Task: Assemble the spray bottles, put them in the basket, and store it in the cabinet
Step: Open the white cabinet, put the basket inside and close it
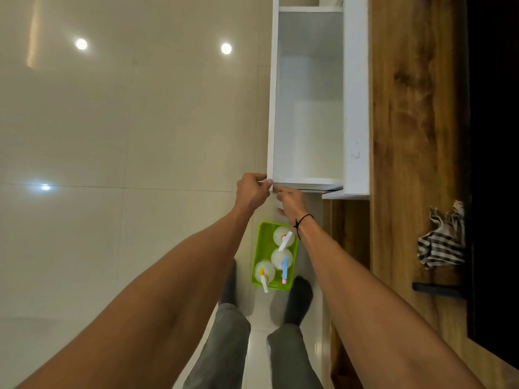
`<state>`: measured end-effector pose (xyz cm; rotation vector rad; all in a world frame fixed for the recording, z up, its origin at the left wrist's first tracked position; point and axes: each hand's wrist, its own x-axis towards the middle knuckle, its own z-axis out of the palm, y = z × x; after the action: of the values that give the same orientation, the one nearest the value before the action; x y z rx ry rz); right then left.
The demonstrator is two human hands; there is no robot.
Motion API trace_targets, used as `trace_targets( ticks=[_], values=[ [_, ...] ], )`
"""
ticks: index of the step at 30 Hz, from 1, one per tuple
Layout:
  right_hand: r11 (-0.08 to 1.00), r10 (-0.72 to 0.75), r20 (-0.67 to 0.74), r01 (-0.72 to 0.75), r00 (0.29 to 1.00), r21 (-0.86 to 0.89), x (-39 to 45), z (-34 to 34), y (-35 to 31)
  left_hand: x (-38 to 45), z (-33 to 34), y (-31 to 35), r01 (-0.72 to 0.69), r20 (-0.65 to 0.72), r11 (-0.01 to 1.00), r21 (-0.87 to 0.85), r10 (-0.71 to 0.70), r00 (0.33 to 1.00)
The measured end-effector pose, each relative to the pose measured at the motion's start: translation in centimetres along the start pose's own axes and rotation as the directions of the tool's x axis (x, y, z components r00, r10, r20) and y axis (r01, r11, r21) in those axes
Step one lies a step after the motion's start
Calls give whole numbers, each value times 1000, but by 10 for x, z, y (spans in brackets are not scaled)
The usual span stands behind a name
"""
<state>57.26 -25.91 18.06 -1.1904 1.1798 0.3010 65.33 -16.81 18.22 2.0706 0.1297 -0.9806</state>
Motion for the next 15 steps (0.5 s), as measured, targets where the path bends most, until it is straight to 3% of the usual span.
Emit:
trace_targets(
  ticks=[7, 15],
  values=[
    [998, 61, 145, -62, 988, -1, -10, 48, -16, 3, -47, -31, 62, -106, 995, -76, -70, 992],
    [997, 83, 220, -80, 972, -21, -20, 88, -26, 11, -83, -54, 206, -94, 962, -181, -226, 970]
  ],
)
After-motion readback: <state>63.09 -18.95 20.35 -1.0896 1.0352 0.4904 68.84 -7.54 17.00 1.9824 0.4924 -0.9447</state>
